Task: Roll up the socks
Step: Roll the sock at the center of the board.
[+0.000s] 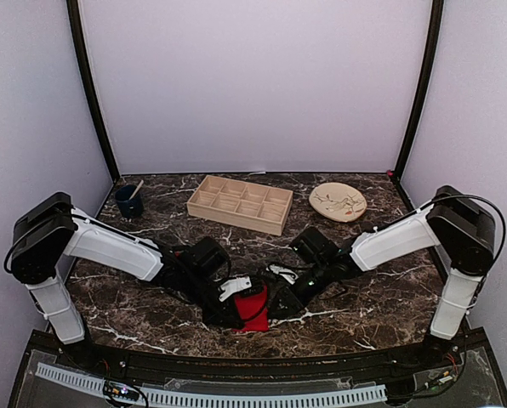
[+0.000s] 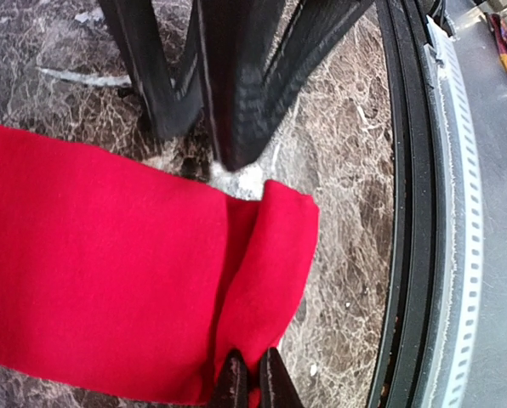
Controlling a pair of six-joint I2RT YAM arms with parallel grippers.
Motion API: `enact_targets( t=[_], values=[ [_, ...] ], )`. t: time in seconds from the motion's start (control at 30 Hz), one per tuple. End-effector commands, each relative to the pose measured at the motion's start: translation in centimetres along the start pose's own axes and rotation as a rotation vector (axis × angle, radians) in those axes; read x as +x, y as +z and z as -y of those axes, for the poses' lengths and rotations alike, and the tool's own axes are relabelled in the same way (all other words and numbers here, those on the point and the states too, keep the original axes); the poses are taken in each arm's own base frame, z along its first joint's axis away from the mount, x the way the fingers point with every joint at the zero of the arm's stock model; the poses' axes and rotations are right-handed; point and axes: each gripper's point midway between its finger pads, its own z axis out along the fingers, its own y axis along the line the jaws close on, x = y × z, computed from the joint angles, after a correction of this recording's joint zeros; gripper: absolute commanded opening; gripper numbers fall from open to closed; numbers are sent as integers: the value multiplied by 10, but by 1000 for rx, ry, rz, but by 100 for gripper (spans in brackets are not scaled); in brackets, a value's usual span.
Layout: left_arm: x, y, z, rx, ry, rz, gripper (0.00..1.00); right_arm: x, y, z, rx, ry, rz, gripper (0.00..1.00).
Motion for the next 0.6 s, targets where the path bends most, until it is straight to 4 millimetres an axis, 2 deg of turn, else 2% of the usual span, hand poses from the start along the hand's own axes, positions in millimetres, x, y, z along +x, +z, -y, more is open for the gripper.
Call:
enact_targets(
  t=[0.0, 0.17, 0.33, 0.5, 0.57],
  values=[
    [32, 3, -1, 59, -111, -125, 0, -13, -14, 13, 107, -23, 93, 31],
    [36, 7, -4, 114, -166, -173, 0, -21, -29, 13, 168, -60, 161, 31],
    [33, 6, -7, 160, -216, -179, 0, -19, -39, 13, 213, -98, 204, 31],
    [33, 5, -6, 226, -275, -181, 0, -13, -33, 4, 255, -175, 190, 31],
    [34, 5, -6, 247, -296, -187, 0, -18, -35, -9, 267, -237, 205, 31]
  ],
)
